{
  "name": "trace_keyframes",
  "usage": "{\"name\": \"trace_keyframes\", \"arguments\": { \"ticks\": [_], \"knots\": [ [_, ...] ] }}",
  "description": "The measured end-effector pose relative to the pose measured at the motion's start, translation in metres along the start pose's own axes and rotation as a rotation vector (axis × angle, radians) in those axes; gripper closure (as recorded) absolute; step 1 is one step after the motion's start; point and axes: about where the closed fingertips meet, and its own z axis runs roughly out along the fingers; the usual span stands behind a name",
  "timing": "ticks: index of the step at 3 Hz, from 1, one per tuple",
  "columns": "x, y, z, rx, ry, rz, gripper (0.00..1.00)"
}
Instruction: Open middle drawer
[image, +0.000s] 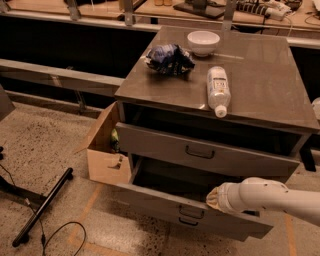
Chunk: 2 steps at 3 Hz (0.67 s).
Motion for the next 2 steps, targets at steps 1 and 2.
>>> {"name": "trace_keyframes", "arguments": {
  "ticks": [1, 2],
  "knots": [
    [-0.001, -0.01, 0.017, 0.011, 0.003, -0.012, 1.0],
    [0.001, -0.013, 0.029, -0.019, 0.022, -0.015, 1.0]
  ]
}}
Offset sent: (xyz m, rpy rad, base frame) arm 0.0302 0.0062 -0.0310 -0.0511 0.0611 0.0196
